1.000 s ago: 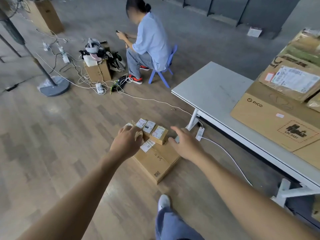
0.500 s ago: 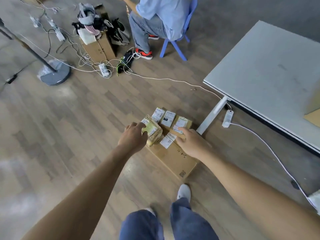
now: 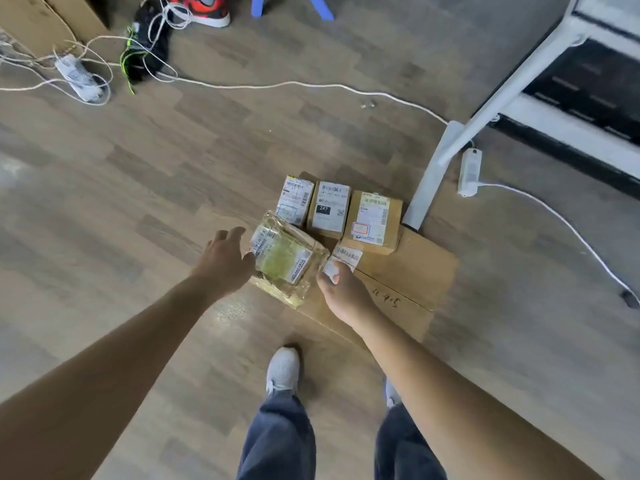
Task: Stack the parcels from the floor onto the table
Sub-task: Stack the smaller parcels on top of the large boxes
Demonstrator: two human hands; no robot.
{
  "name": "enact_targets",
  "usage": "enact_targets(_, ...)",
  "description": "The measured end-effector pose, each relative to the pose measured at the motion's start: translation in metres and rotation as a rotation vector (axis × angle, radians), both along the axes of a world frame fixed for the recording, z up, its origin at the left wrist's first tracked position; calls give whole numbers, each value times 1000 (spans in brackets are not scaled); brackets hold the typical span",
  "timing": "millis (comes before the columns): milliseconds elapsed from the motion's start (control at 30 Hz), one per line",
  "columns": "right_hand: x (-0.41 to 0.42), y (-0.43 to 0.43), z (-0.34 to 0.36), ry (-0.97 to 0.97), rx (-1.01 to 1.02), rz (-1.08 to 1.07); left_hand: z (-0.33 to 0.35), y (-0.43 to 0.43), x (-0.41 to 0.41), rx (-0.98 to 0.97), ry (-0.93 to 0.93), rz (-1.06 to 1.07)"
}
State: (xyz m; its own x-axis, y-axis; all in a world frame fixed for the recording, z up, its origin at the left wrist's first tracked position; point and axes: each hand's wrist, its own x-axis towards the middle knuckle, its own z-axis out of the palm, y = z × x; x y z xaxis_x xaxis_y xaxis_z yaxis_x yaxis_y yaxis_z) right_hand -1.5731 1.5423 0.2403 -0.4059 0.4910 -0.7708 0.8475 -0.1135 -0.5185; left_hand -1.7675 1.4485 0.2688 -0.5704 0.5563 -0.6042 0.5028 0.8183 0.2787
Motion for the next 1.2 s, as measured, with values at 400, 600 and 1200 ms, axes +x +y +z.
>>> enact_targets(400, -30, -4, -28, 4, -32, -386, -43, 7, -3, 88, -293, 238)
enact_targets(600, 7, 28, 110, 106, 52, -455, 81, 28, 27, 273, -382, 214)
enact_targets(1200, 292, 111, 419, 584, 247, -436, 388, 131, 232, 587, -624, -204)
